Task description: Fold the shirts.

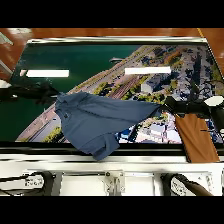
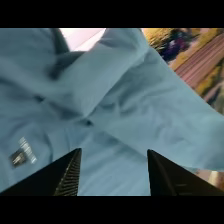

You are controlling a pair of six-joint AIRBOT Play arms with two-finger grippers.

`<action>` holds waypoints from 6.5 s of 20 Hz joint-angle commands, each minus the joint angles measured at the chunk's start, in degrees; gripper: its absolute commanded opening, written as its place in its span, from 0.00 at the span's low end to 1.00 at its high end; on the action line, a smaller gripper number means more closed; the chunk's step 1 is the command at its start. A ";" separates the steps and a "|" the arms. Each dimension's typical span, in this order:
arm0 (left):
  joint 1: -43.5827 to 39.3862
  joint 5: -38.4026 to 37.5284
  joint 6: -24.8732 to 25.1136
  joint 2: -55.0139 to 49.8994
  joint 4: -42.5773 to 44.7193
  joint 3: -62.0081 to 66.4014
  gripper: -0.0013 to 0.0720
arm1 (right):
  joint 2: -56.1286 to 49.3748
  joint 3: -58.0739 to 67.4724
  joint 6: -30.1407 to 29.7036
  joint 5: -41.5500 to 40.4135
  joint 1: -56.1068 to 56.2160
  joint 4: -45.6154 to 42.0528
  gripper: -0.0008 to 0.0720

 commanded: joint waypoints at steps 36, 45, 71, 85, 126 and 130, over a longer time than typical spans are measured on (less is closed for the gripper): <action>-7.69 29.31 0.57 52.37 -6.67 -4.04 0.08 | 23.82 23.19 -8.59 1.73 -0.02 -3.82 0.09; 14.19 10.99 -5.38 53.29 2.71 35.47 0.08 | 38.62 50.40 1.51 -0.92 -0.02 -13.25 0.09; 5.29 14.08 5.70 28.81 5.70 -7.41 0.08 | -11.43 26.53 -1.05 -6.38 10.27 -15.02 0.09; -17.73 57.11 6.16 -3.74 5.73 -7.41 0.08 | -30.80 26.51 4.94 -39.76 11.93 -11.96 0.09; -4.79 12.09 -1.18 33.18 6.54 -52.17 0.91 | -11.19 3.08 -9.53 20.61 -14.16 -2.43 0.83; -4.79 16.46 1.07 30.27 3.39 -54.12 0.91 | -11.21 3.10 -9.53 17.84 -14.14 1.49 0.83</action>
